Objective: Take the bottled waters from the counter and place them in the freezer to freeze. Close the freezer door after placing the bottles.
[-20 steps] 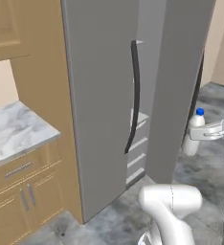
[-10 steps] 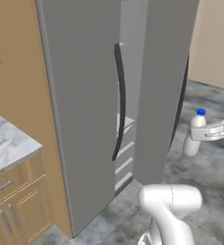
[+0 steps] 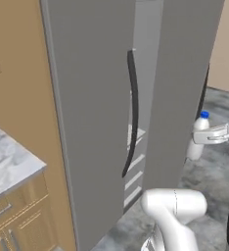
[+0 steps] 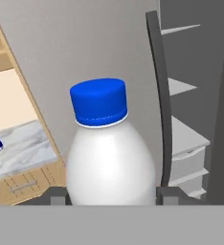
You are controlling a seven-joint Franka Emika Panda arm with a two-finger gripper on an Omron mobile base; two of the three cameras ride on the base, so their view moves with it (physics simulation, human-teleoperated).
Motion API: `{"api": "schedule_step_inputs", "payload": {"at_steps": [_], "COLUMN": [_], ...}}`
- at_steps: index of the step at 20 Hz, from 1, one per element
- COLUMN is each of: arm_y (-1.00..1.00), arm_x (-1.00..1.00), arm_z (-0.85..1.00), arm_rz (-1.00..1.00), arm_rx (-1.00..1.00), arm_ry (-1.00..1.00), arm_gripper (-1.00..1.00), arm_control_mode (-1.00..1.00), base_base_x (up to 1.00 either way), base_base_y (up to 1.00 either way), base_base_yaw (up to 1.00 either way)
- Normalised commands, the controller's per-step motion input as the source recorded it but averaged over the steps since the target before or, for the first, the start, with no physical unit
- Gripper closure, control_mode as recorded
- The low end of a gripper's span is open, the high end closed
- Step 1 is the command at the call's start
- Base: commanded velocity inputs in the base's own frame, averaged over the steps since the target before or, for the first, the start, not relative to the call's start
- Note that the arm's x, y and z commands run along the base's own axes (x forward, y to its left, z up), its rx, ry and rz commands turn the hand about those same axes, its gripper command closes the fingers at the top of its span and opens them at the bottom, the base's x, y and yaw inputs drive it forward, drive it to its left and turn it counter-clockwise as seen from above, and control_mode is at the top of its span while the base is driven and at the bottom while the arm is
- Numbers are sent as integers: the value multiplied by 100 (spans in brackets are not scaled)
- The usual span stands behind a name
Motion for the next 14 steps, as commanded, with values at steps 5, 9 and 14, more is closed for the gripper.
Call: {"api": "schedule_step_inputs", "payload": {"at_steps": [5,9,14], "arm_y": [0,0,0], "arm_x": [0,0,0], "arm_z": [0,0,0], "arm_rz": [0,0,0], "arm_rx": [0,0,0], "arm_ry": [0,0,0], "arm_gripper": [100,100,100], "arm_control_mode": [100,100,100], "base_base_x": [31,42,37], "base_base_y": [-61,-48,-21], "base_base_yaw": [6,8,12]}}
